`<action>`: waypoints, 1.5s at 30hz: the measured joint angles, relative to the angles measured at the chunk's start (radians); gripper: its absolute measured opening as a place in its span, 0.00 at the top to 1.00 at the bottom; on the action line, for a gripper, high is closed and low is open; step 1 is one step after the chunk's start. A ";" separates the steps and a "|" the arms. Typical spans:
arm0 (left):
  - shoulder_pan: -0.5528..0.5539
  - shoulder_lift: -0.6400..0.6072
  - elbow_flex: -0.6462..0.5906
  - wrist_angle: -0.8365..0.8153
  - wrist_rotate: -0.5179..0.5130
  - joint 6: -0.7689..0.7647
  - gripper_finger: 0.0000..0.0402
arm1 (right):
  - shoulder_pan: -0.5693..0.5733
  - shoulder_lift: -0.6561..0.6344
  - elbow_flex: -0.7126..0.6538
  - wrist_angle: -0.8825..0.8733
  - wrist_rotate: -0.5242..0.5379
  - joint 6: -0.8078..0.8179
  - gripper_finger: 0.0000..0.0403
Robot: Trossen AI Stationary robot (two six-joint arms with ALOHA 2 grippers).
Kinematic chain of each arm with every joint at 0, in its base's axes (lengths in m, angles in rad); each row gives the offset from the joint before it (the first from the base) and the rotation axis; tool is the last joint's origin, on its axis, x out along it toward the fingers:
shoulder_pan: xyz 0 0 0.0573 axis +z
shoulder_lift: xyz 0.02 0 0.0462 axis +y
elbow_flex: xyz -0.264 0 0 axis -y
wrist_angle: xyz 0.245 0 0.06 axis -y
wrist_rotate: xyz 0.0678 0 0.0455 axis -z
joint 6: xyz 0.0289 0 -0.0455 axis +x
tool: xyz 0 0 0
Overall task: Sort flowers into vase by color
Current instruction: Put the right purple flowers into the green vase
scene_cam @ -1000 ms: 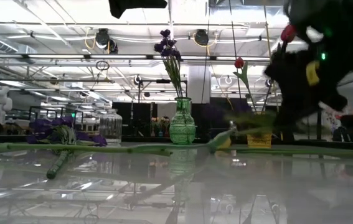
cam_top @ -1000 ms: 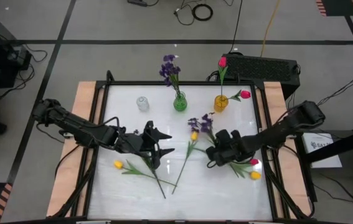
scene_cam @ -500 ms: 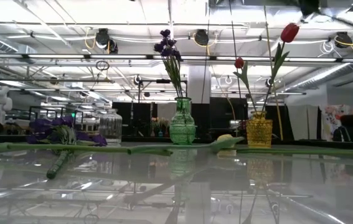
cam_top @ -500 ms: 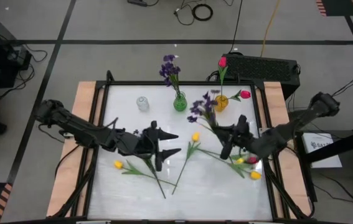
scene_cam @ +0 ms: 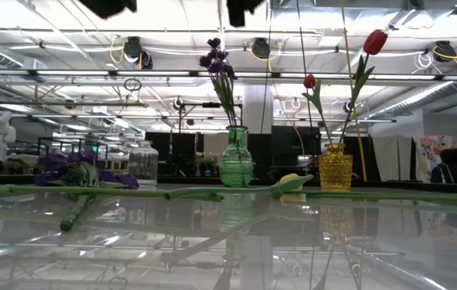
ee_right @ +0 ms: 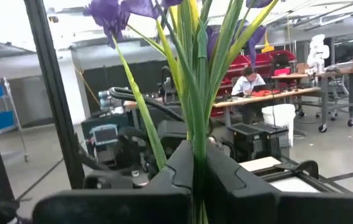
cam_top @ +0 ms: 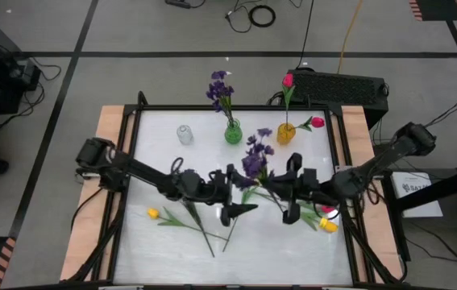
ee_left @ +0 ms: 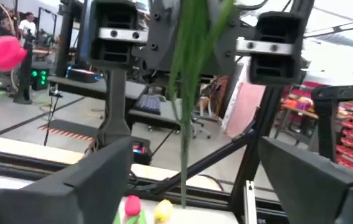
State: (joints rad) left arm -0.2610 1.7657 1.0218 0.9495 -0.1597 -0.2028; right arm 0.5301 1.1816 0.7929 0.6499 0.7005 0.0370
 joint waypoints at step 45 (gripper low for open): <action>0.035 0.248 0.104 0.163 0.088 0.035 0.94 | -0.037 0.082 -0.002 0.061 -0.043 -0.085 0.80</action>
State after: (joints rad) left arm -0.2262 2.0134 1.1255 1.1127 -0.0713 -0.1676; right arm 0.4927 1.2637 0.7914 0.7107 0.6576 -0.0476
